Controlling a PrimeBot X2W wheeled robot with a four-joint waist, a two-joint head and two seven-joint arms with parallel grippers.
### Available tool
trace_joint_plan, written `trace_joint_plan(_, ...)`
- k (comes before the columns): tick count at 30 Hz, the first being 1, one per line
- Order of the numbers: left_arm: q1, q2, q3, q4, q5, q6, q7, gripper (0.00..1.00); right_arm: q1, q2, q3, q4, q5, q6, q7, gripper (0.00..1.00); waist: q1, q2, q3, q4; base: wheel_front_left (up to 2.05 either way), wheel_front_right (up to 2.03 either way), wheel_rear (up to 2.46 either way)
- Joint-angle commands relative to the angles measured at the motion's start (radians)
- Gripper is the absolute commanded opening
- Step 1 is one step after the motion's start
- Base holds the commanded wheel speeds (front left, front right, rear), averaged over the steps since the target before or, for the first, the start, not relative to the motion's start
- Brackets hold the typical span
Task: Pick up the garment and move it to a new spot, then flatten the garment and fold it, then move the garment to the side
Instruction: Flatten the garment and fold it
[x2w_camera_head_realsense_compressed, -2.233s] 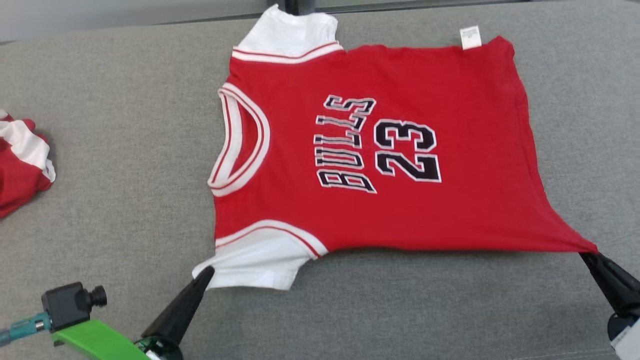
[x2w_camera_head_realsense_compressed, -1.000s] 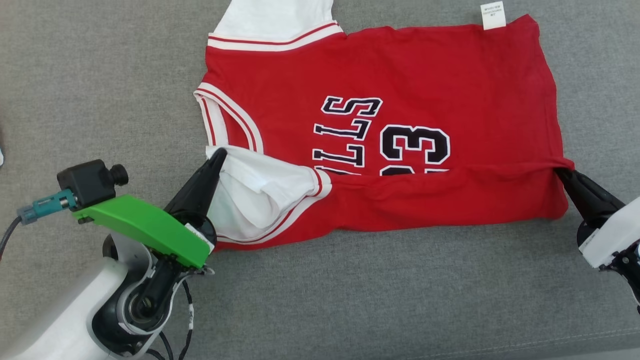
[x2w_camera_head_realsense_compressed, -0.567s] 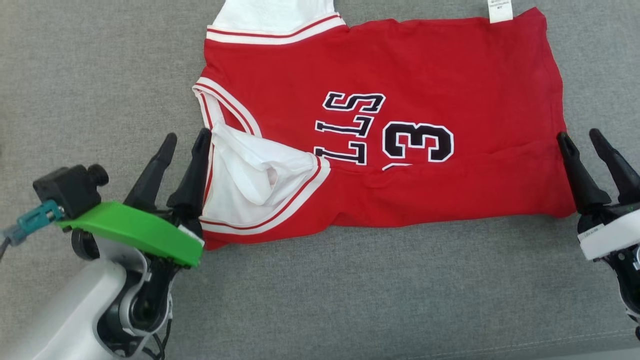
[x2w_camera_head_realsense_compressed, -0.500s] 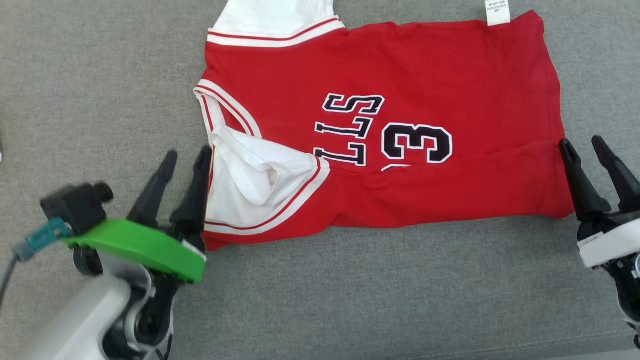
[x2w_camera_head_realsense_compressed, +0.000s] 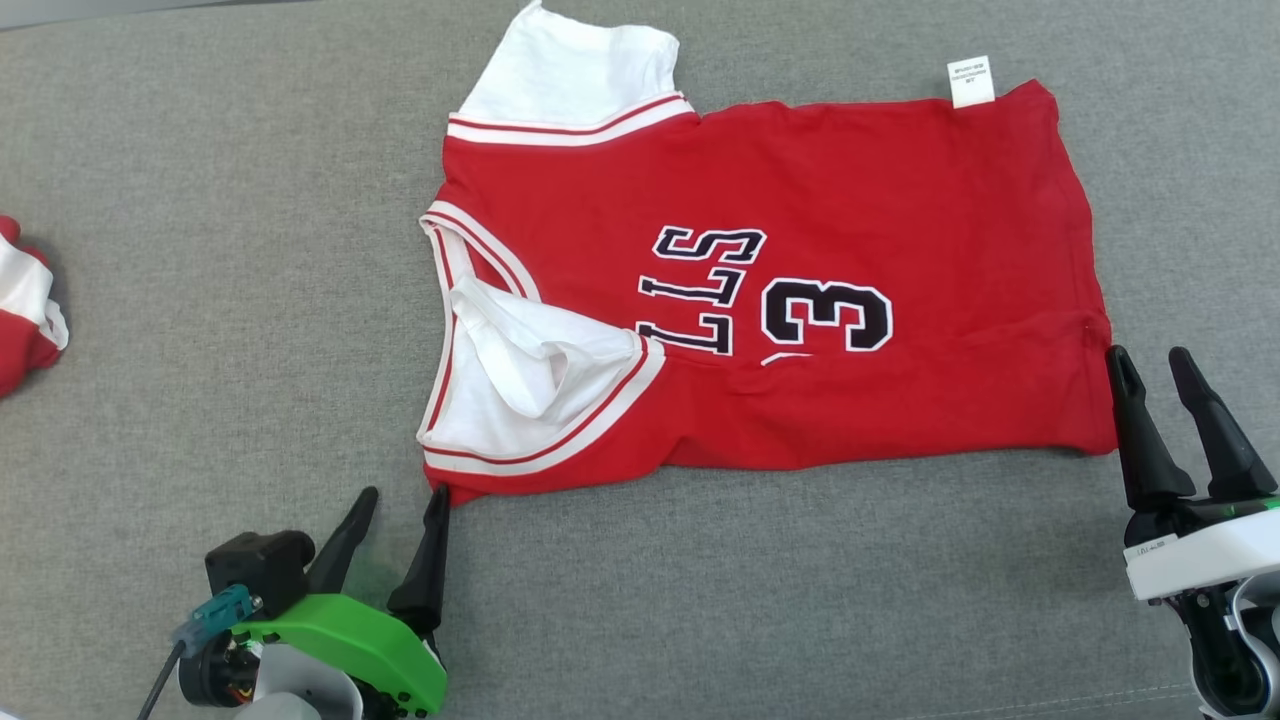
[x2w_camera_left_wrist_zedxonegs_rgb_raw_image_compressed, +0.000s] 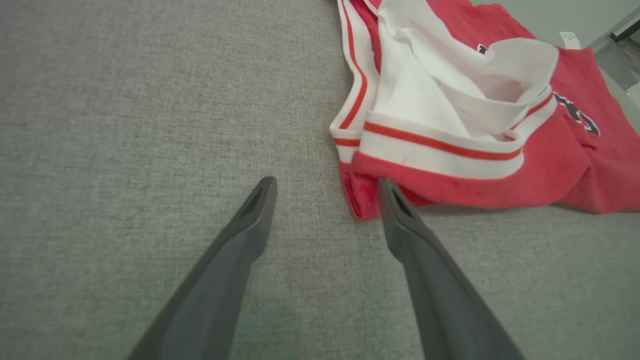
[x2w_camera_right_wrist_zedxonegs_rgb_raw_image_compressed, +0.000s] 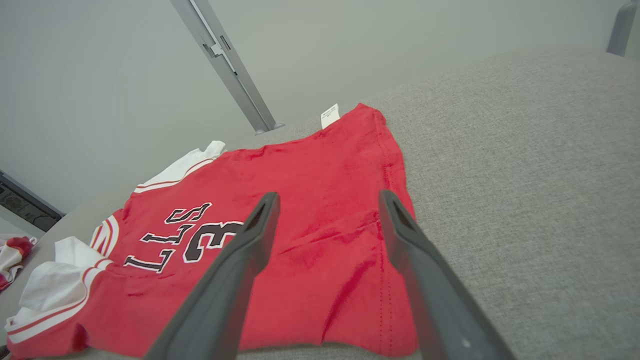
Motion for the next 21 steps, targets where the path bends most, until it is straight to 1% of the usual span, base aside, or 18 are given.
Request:
trace_joint_plan(1,0.009,-0.002,-0.003,0.014,-0.007,-0.002,0.008,1.00,0.016,0.005,-0.003,-0.002,-0.007,-0.001,-0.004,1.00,0.0000,0.0000,-0.008,-0.004,0.00,0.00,0.00)
trace_joint_plan(6,-0.024,-0.025,-0.008,0.061,-0.019,-0.019,0.020,1.00,0.019,0.020,-0.005,0.006,-0.008,-0.001,-0.004,1.00,0.0000,0.0000,-0.005,-0.011,0.00,0.00,0.00)
trace_joint_plan(12,-0.067,-0.060,-0.036,0.110,-0.018,-0.049,0.053,1.00,0.009,0.033,0.005,0.057,0.014,-0.001,-0.004,1.00,0.0000,0.0000,0.002,-0.018,0.00,0.00,0.00)
trace_joint_plan(13,-0.070,-0.062,-0.037,0.115,-0.014,-0.050,0.053,0.91,0.005,0.031,0.008,0.069,0.012,-0.001,-0.004,1.00,0.0000,0.0000,0.003,-0.018,0.00,0.00,0.00)
trace_joint_plan(14,-0.073,-0.067,-0.039,0.119,-0.014,-0.052,0.053,0.27,0.001,0.032,0.012,0.087,0.012,-0.001,-0.004,1.00,0.0000,0.0000,0.004,-0.018,0.00,0.00,0.00)
trace_joint_plan(15,-0.073,-0.068,-0.039,0.120,-0.017,-0.054,0.053,0.00,-0.003,0.033,0.012,0.104,0.014,-0.001,-0.004,1.00,0.0000,0.0000,0.005,-0.018,0.00,0.00,0.00)
trace_joint_plan(17,-0.072,-0.068,-0.038,0.115,-0.023,-0.062,0.052,0.00,-0.016,0.027,0.016,0.144,-0.007,-0.001,-0.004,1.00,0.0000,0.0000,0.007,-0.016,0.00,0.00,0.00)
trace_joint_plan(21,-0.065,-0.053,-0.031,0.090,-0.029,-0.075,0.046,0.00,-0.048,0.041,0.018,0.248,-0.017,-0.001,-0.004,1.00,0.0000,0.0000,0.011,-0.006,0.00,0.00,0.00)
